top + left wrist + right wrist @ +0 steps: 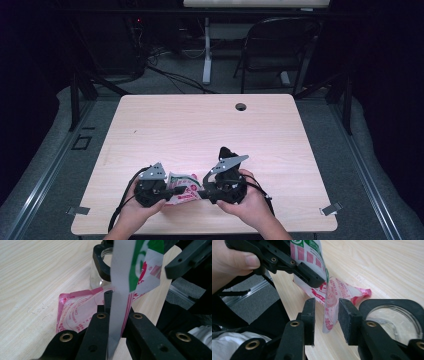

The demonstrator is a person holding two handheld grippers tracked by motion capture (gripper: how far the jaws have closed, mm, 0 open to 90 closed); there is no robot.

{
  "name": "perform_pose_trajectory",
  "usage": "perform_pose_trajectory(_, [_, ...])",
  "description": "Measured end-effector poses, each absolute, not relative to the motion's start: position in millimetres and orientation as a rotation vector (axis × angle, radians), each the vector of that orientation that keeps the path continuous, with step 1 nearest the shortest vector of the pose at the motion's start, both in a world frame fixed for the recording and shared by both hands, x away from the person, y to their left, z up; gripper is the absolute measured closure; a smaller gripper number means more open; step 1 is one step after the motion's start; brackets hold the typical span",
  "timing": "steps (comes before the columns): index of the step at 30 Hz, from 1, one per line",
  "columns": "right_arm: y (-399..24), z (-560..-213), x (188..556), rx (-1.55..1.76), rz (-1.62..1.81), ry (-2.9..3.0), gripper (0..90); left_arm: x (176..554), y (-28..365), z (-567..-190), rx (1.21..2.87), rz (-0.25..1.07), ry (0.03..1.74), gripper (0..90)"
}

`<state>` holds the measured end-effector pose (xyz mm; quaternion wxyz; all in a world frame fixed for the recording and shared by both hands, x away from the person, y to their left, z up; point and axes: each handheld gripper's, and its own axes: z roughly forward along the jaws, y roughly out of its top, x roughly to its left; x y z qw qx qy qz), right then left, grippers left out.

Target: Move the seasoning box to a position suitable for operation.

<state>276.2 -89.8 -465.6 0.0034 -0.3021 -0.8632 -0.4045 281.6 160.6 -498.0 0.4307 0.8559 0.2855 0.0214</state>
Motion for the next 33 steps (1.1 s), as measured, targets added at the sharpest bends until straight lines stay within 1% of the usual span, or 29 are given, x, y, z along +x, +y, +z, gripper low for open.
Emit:
perform_pose_trajectory(8, [-79,-476,275,-0.932,-1.205,-2.743,69.1,281,161,-498,2.134,0.055,0.712,90.0])
perform_pose_trajectory(15, [-84,-472,271,-0.924,-1.201,-2.738,74.9,281,162,-498,2.127,0.058,0.716,90.0])
perform_pose_trajectory(21, [-84,-470,270,-0.910,-1.208,-2.738,75.9,281,161,-498,2.129,0.055,0.713,90.0])
perform_pose_trajectory(29, [-71,-484,273,-0.890,-1.150,-2.770,76.4,281,160,-499,2.131,0.050,0.708,90.0])
perform_pose_trajectory(33, [-64,-489,272,-0.891,-1.140,-2.797,79.0,280,160,-499,2.131,0.049,0.707,90.0])
